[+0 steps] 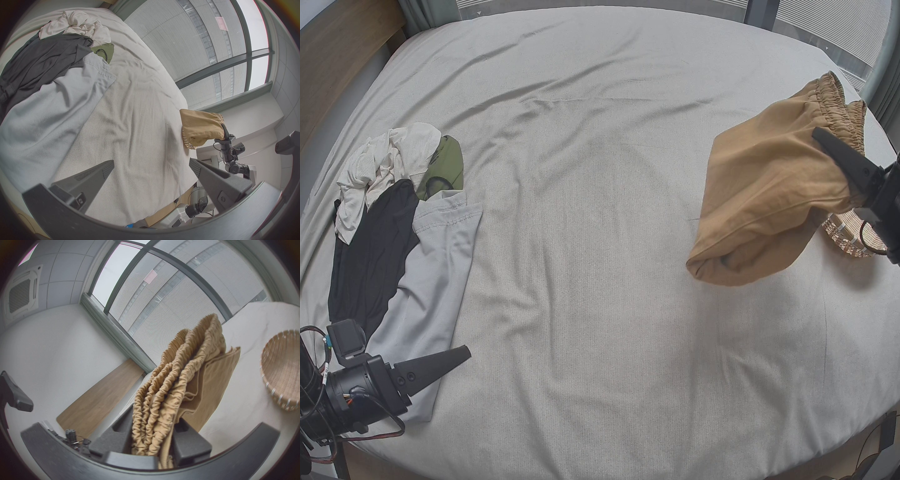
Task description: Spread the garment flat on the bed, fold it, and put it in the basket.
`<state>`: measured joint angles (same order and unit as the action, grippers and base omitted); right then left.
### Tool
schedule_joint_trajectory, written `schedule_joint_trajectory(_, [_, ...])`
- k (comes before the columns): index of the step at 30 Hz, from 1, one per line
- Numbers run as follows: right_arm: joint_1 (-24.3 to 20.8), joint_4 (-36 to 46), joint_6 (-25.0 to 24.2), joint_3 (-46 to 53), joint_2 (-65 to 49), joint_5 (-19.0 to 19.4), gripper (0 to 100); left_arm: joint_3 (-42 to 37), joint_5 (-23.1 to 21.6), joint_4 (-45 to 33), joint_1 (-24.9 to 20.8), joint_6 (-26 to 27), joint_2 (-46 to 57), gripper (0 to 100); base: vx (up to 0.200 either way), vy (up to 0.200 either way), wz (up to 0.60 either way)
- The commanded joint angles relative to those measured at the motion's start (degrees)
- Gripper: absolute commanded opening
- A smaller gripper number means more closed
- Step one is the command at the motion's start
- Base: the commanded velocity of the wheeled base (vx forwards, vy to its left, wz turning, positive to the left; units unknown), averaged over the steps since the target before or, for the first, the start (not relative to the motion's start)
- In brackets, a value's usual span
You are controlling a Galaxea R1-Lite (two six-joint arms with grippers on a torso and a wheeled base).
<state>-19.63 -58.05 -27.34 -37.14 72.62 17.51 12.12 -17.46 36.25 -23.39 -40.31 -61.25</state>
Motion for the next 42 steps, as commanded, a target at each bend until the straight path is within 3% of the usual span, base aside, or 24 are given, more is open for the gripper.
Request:
schedule_joint_trajectory(1, [6.4, 0.9, 1.0, -4.0, 0.3, -0.3, 0, -0.8, 0.0, 1.1, 0.0, -0.1, -0.3, 100, 0.000, 0.000, 0.00])
schedule_joint_trajectory(15, [19.5, 4.8, 1.0, -13.2, 2.8, -2.3, 0, -1.7, 0.0, 1.6, 0.0, -0.1, -0.3, 100, 0.000, 0.000, 0.00])
schedule_joint_trajectory(18, [24.3, 4.9, 2.1, -14.6, 5.0, -3.0, 0, -1.7, 0.0, 1.6, 0.0, -0.1, -0.3, 100, 0.000, 0.000, 0.00])
schedule_joint_trajectory(29, [33.3, 4.9, 3.8, -19.4, 8.9, -3.8, 0, -1.7, -0.1, 1.6, -0.1, -0.1, -0.4, 100, 0.000, 0.000, 0.00])
schedule_joint_trajectory(42, [39.6, 5.0, 3.9, -26.7, 17.5, -3.3, 0, -2.4, -0.1, 1.7, -0.1, 0.0, -0.3, 100, 0.000, 0.000, 0.00])
